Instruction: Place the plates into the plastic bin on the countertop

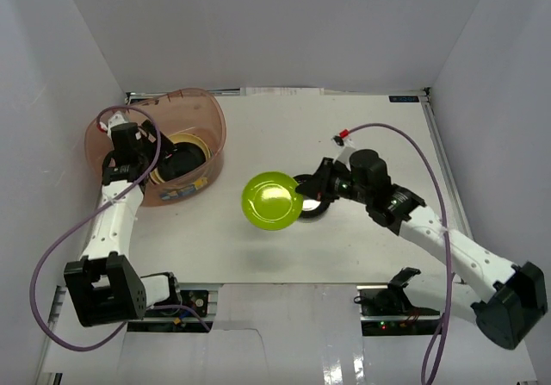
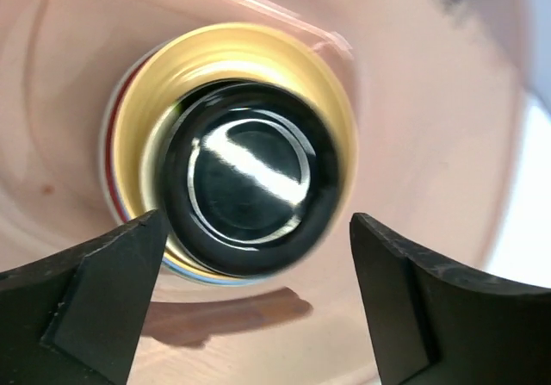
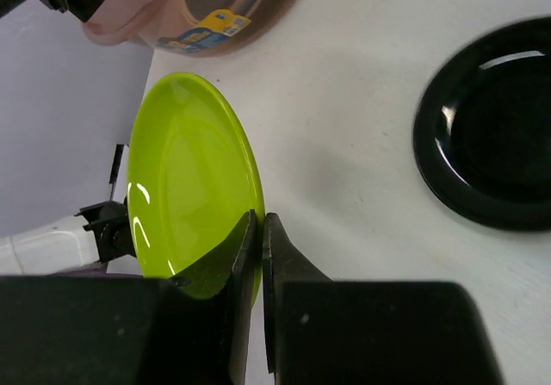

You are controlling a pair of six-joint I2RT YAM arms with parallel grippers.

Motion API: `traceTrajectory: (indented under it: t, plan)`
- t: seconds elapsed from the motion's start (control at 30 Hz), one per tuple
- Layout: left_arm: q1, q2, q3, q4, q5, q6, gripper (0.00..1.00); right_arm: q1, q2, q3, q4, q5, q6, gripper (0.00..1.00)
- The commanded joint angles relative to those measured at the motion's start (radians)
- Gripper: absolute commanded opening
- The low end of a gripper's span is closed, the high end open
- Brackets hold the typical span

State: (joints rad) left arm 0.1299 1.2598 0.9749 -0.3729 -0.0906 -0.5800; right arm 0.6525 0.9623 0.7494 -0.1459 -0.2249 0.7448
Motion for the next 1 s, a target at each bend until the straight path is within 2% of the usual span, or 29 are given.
traceTrajectory:
  t: [0.0,0.07,0.1,0.23,0.4,0.43,0.5,0.53,0.57,0.63,0.73,0.8,0.87,0.9,0.97]
  plan:
    - [0.005,-0.141,-0.007,0.066,0.135,0.009,0.98,0.088,0.142,0.193,0.188,0.088,-0.064,0.08]
    - [0.005,-0.223,0.004,0.098,0.210,0.006,0.98,0.133,0.290,0.293,0.197,0.124,-0.087,0.08]
    - [0.004,-0.250,0.008,0.110,0.300,0.003,0.98,0.147,0.338,0.344,0.212,0.139,-0.114,0.08]
    - [-0.007,-0.347,0.077,0.112,0.480,0.005,0.98,0.186,0.641,0.678,0.233,0.182,-0.153,0.08]
    - [-0.111,-0.344,0.293,-0.035,0.457,0.084,0.98,0.199,0.945,1.043,0.233,0.205,-0.202,0.08]
    - [-0.116,-0.343,0.315,-0.059,0.457,0.091,0.98,0.199,1.060,1.194,0.214,0.208,-0.215,0.08]
    - [-0.170,-0.344,0.352,-0.081,0.459,0.092,0.98,0.203,1.247,1.371,0.174,0.216,-0.234,0.08]
    - [-0.190,-0.346,0.355,-0.090,0.460,0.095,0.98,0.206,1.306,1.548,0.108,0.219,-0.239,0.08]
    - [-0.200,-0.349,0.355,-0.093,0.454,0.100,0.98,0.208,1.360,1.612,0.097,0.219,-0.239,0.08]
    - [-0.216,-0.350,0.335,-0.103,0.427,0.109,0.98,0.219,1.434,1.650,0.115,0.214,-0.226,0.08]
    - [-0.228,-0.355,0.309,-0.106,0.419,0.105,0.98,0.242,1.403,1.500,0.251,0.229,-0.200,0.08]
    - [-0.230,-0.353,0.304,-0.103,0.431,0.095,0.98,0.249,1.409,1.489,0.261,0.260,-0.194,0.09]
    - [-0.230,-0.349,0.303,-0.093,0.451,0.078,0.98,0.256,1.421,1.519,0.247,0.253,-0.190,0.19]
    - [-0.230,-0.349,0.301,-0.086,0.454,0.074,0.98,0.256,1.422,1.536,0.241,0.243,-0.188,0.34]
    - [-0.230,-0.353,0.292,-0.074,0.459,0.049,0.98,0.256,1.405,1.535,0.236,0.246,-0.188,0.46]
